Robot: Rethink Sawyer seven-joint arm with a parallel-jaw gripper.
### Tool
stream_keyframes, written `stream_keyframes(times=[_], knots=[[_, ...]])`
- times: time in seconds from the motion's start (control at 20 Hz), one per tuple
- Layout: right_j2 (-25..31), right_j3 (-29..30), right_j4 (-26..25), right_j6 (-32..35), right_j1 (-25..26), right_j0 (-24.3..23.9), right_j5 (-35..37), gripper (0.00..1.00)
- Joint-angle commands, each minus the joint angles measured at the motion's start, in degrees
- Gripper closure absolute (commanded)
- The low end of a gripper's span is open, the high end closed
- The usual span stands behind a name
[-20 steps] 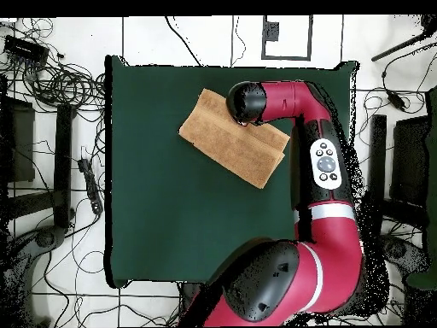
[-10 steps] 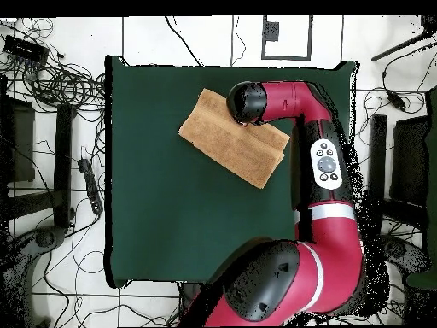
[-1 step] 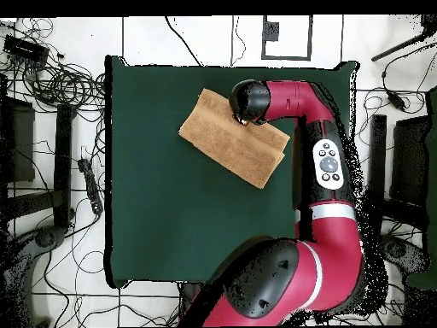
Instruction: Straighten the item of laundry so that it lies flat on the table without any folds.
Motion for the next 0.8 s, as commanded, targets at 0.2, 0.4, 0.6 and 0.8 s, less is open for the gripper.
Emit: stream_keyframes(times=[0.2, 0.4, 0.6, 0.8], knots=[[-2.6, 1.3, -0.3, -3.2, 10.9, 3.0, 9.1, 0.00], [-3.2, -0.4, -0.3, -4.5, 11.6, 3.7, 11.3, 0.00], [-4.0, -2.6, -0.8, -6.0, 12.6, 4.9, 13.6, 0.00], [-4.5, -5.3, -1.0, -5.3, 14.0, 6.0, 15.6, 0.00]])
